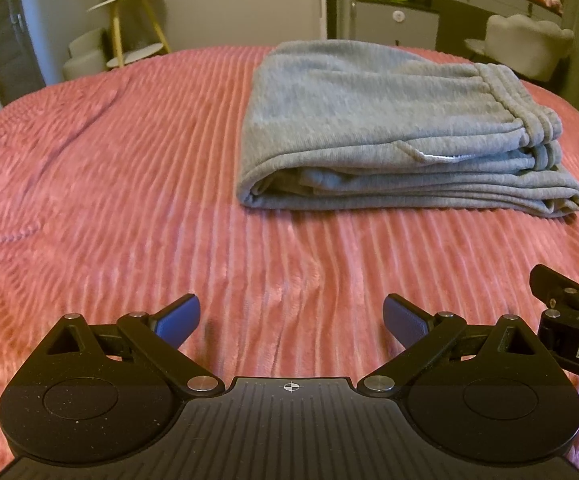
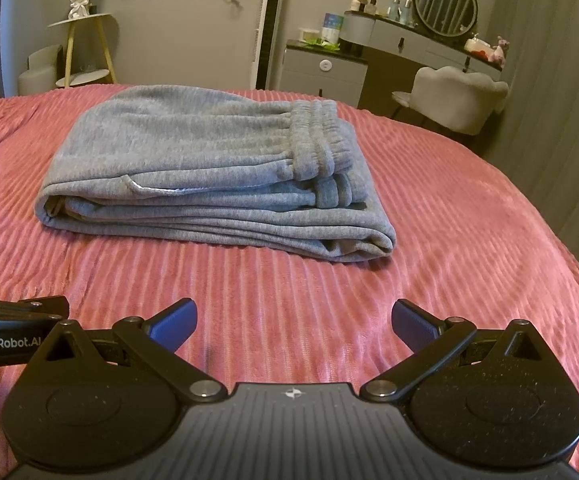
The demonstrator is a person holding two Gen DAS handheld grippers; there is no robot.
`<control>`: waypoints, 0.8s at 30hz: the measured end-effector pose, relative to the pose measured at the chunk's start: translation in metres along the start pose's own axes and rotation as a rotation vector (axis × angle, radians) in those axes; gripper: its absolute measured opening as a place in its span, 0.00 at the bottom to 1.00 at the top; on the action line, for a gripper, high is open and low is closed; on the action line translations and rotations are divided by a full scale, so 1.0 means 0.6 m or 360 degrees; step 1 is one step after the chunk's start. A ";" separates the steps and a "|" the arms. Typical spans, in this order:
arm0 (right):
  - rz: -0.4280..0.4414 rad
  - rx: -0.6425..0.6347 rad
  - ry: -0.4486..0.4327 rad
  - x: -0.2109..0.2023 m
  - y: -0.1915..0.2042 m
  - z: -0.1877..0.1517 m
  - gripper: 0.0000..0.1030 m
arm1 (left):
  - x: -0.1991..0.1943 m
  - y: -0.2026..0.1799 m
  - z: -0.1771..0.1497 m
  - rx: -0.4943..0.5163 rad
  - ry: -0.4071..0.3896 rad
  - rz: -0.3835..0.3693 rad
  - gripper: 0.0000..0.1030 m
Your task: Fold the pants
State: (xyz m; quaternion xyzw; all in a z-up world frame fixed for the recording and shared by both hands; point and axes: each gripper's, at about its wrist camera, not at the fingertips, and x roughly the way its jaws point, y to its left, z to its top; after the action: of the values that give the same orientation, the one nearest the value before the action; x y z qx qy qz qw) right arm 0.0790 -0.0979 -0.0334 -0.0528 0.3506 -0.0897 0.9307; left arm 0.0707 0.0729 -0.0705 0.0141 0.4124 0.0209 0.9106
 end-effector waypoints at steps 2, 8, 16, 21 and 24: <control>0.0002 -0.0001 -0.0002 0.000 0.000 0.000 1.00 | 0.000 0.000 0.000 0.0000 0.0002 0.0001 0.98; 0.0006 0.0003 0.0002 0.001 0.000 0.000 1.00 | 0.003 0.000 0.000 0.0004 0.0009 0.0003 0.98; 0.0008 0.0004 0.0003 0.001 -0.001 0.000 1.00 | 0.004 -0.002 -0.001 0.0009 0.0014 0.0003 0.98; 0.0009 0.0007 0.0004 0.002 0.000 0.000 1.00 | 0.006 -0.002 -0.001 0.0009 0.0020 0.0005 0.98; 0.0011 0.0008 0.0003 0.002 -0.001 -0.001 1.00 | 0.006 -0.002 -0.001 0.0010 0.0024 0.0000 0.98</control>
State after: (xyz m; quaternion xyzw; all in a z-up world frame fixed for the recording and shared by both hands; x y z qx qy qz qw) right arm 0.0793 -0.0989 -0.0342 -0.0493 0.3514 -0.0875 0.9308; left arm 0.0729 0.0719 -0.0736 0.0167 0.4193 0.0196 0.9075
